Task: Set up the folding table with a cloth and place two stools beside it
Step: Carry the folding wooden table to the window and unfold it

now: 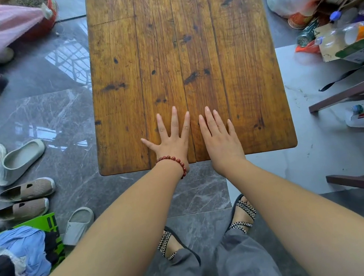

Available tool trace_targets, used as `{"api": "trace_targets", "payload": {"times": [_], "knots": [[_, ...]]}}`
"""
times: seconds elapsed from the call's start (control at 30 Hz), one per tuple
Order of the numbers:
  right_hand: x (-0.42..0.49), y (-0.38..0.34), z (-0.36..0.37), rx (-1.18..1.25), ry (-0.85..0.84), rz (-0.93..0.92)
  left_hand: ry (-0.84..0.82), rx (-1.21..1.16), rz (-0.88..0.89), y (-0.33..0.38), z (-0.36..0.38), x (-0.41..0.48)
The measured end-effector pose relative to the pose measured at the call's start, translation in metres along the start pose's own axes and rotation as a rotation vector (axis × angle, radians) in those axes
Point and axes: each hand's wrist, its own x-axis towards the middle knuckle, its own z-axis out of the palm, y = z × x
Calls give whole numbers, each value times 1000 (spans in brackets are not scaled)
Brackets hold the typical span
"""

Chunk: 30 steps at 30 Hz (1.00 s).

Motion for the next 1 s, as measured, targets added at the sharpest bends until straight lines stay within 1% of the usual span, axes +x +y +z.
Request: {"api": "trace_targets", "payload": {"times": [0.1,0.33,0.63,1.0], "knots": [[3,1,2,-6,1,7,-11,-10,3,1,-2,4],[26,10,-7,0,10,-17,18,-22,-1,3,-14,22],[60,18,-24,-11,33,-47,-7,-22,-8,-2,-41,53],[52,10,-21,-1,12,-17,5,33,9,-5,-38,46]]}}
